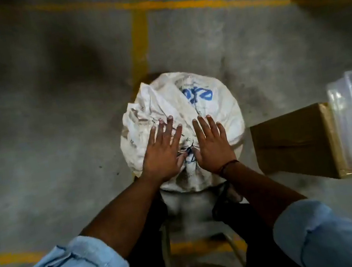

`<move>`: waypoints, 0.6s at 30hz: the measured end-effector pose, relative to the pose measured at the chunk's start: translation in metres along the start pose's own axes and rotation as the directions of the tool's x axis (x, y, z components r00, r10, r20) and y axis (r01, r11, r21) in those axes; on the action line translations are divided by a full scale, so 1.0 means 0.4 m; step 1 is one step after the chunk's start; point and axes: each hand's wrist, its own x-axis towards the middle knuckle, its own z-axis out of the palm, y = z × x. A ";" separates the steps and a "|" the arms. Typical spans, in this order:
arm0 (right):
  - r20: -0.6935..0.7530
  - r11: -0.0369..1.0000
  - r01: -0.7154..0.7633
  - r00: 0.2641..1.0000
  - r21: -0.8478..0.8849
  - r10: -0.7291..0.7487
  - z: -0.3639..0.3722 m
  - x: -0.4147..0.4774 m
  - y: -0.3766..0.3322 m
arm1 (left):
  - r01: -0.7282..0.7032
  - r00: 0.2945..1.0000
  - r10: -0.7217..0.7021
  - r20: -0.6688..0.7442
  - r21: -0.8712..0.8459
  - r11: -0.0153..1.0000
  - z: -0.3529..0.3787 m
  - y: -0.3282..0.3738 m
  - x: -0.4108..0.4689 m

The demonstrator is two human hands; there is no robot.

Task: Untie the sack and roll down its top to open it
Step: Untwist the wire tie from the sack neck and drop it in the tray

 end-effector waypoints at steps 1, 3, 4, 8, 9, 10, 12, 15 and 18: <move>-0.004 1.000 0.006 1.000 0.005 -0.006 0.044 0.008 0.006 | -0.015 1.000 0.015 -0.008 0.011 1.000 0.047 0.006 0.012; -0.017 0.999 -0.017 1.000 0.035 0.018 0.127 0.027 0.029 | -0.037 0.999 0.037 -0.008 0.029 0.999 0.133 0.001 0.046; -0.002 0.998 -0.035 0.999 0.051 0.035 0.164 0.034 0.037 | -0.063 0.998 0.063 -0.007 0.055 0.996 0.171 -0.004 0.059; -0.067 0.986 0.057 0.997 0.155 -0.047 0.265 0.057 0.067 | -0.093 0.991 0.104 -0.080 0.139 0.986 0.288 -0.066 0.096; -0.121 0.983 0.106 0.989 0.152 -0.088 0.279 0.051 0.077 | -0.101 0.987 0.117 -0.113 0.139 0.985 0.307 -0.083 0.105; -0.184 0.977 0.151 0.975 0.148 -0.122 0.294 0.046 0.093 | -0.106 0.983 0.121 -0.135 0.114 0.988 0.321 -0.099 0.117; -0.277 0.962 0.208 0.948 0.176 -0.155 0.312 0.042 0.120 | -0.105 0.985 0.117 -0.130 0.091 0.990 0.322 -0.111 0.144; -0.301 0.934 0.278 0.932 0.226 -0.204 0.283 0.062 0.129 | -0.085 0.991 0.099 -0.091 0.149 0.985 0.296 -0.098 0.151; -0.273 0.937 0.260 0.942 0.232 -0.194 0.232 0.050 0.113 | -0.053 0.987 0.070 -0.143 0.116 0.992 0.271 -0.053 0.086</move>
